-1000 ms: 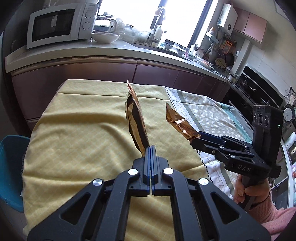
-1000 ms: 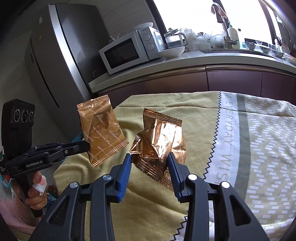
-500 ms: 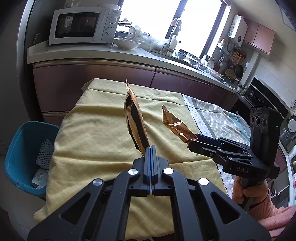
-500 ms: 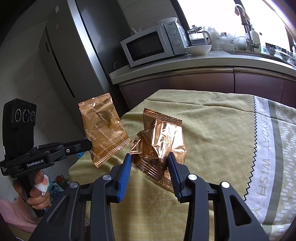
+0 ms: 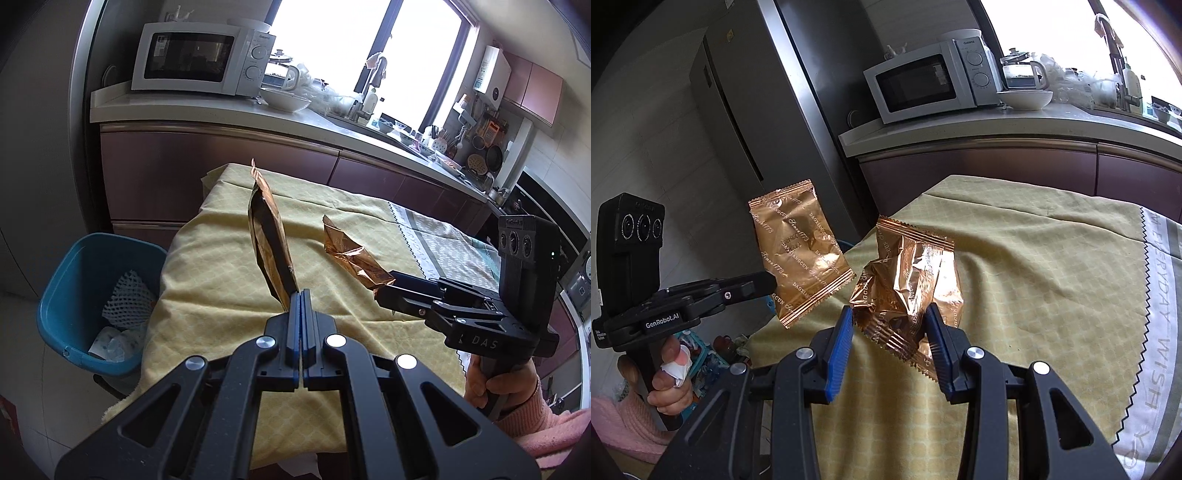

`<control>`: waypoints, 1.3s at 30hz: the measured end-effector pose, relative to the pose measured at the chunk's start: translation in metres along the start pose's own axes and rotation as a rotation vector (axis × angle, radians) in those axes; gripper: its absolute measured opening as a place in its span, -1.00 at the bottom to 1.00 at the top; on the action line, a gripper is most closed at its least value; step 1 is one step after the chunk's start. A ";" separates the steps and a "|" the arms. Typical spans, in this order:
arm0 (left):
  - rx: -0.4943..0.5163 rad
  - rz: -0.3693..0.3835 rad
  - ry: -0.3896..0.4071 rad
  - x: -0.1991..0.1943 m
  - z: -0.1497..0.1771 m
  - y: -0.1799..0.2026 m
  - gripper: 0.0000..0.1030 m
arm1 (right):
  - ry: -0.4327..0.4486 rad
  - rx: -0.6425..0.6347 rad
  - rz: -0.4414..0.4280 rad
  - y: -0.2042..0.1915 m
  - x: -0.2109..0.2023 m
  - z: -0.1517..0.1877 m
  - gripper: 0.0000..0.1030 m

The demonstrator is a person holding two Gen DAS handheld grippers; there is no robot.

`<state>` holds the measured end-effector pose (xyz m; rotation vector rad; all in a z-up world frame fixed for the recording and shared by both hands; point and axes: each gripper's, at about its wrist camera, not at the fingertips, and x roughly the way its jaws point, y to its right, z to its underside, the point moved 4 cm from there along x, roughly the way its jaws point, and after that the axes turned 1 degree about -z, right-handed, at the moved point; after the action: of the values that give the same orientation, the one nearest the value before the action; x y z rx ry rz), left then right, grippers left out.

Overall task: Collect trash
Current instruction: 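Carry both copper wrappers over the blue bin with both tools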

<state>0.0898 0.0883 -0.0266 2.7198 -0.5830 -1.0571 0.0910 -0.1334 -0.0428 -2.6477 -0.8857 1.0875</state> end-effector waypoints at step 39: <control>-0.109 -0.067 0.053 -0.039 0.005 -0.066 -0.98 | -0.057 -0.094 -0.085 -0.051 0.055 -0.020 -0.26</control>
<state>0.0794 0.1642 -0.0251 2.6803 -0.4163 -0.9972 0.1119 -0.0590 -0.0433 -2.6373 -1.0750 1.1336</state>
